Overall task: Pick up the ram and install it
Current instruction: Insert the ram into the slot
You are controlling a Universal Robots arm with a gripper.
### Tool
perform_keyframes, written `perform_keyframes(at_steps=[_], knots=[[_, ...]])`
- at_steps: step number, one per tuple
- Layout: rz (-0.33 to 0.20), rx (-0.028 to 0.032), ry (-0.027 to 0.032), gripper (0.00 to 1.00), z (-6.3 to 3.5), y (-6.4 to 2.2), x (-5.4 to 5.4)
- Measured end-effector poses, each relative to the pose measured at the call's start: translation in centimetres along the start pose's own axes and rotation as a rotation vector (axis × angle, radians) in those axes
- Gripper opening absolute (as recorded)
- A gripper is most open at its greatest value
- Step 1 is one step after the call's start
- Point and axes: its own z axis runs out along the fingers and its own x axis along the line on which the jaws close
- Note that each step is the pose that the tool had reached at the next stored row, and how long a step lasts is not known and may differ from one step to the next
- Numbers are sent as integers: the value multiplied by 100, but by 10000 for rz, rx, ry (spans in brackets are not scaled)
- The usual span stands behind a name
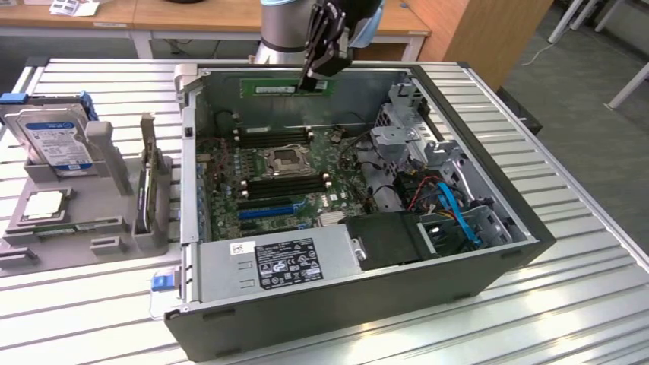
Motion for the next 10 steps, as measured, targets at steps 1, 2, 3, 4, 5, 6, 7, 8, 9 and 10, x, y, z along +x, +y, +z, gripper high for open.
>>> perform_keyframes(at_steps=[1, 2, 3, 4, 5, 6, 7, 8, 9, 10], knots=[[0, 0, 0, 14, 17, -5, 1], [0, 0, 1, 14, 36, -10, 1], [0, 0, 1, 14, 53, -15, 2], [0, 0, 1, 14, 70, -20, 2], [0, 0, 1, 14, 87, -25, 3], [0, 0, 1, 14, 104, -30, 4], [0, 0, 0, 14, 122, -35, 4], [1, 0, 0, 14, 141, -40, 5], [0, 0, 1, 14, 157, -45, 5], [0, 0, 0, 14, 175, -50, 6]])
